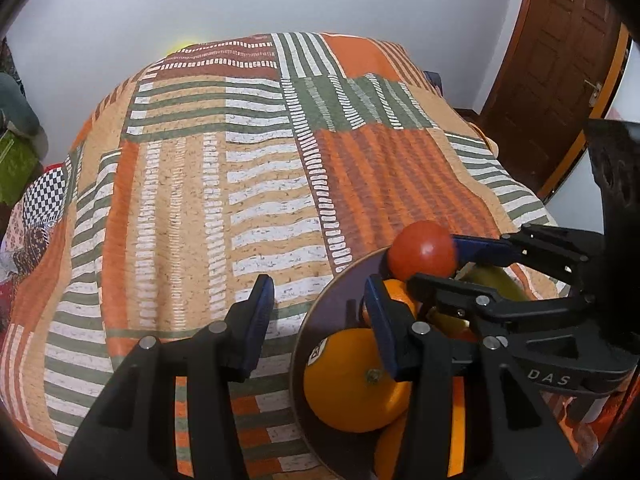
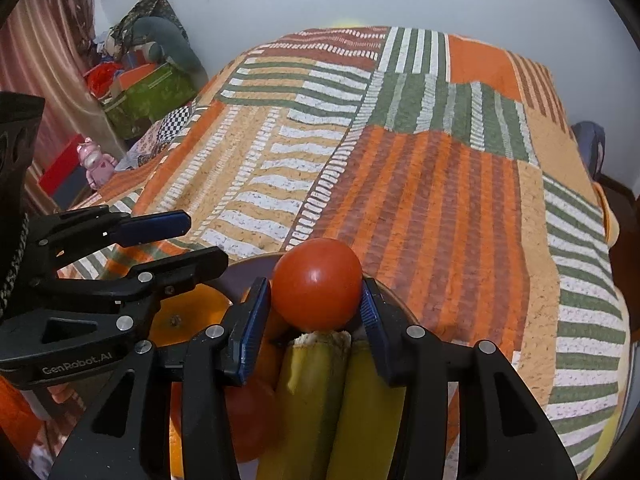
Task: Organize fruits
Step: 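Carry the tomato and mandarin onto the plate and open both tools, then grasp a dark red date with the right tool while the left tool grasps another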
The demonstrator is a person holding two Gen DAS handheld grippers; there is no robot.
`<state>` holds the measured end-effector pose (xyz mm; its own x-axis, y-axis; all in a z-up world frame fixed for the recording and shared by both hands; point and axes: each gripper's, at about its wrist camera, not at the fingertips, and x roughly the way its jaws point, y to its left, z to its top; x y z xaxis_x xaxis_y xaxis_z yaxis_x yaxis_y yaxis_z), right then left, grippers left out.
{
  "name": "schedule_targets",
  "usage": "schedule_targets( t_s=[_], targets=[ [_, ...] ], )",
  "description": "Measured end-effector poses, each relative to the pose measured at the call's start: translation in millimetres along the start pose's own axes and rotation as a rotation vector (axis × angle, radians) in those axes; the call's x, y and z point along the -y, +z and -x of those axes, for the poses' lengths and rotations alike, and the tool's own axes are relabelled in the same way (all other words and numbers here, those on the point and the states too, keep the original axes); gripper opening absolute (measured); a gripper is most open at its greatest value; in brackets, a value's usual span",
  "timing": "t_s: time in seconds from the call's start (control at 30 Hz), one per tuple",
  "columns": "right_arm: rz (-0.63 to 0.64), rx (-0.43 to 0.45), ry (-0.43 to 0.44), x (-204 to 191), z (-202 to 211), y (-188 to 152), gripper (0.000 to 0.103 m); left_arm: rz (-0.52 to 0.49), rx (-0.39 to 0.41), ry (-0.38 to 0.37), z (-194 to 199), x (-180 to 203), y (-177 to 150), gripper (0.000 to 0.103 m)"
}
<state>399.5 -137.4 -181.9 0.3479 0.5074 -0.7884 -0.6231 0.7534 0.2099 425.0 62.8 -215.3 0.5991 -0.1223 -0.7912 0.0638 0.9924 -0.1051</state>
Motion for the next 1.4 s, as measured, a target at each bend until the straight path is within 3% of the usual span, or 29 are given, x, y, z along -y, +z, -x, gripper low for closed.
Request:
schedule_targets(
  t_s=[0.3, 0.53, 0.67, 0.83, 1.07, 1.4],
  targets=[
    [0.0, 0.017, -0.017, -2, 13, -3, 0.044, 0.002, 0.0, -0.002, 7, 4, -5, 0.047],
    [-0.012, 0.092, -0.037, -9, 61, -11, 0.044, -0.016, 0.065, -0.002, 58, 16, -14, 0.047],
    [-0.013, 0.151, -0.043, -20, 96, -21, 0.05, -0.034, 0.12, 0.004, 99, 28, -25, 0.049],
    [-0.013, 0.227, -0.053, -37, 142, -43, 0.052, -0.044, 0.179, 0.002, 151, 42, -47, 0.061],
    [-0.002, 0.272, -0.067, -61, 185, -77, 0.056, -0.035, 0.178, -0.009, 195, 51, -87, 0.068],
    [-0.004, 0.219, -0.07, -85, 182, -122, 0.056, -0.018, 0.131, -0.015, 214, 52, -151, 0.071]
  ],
)
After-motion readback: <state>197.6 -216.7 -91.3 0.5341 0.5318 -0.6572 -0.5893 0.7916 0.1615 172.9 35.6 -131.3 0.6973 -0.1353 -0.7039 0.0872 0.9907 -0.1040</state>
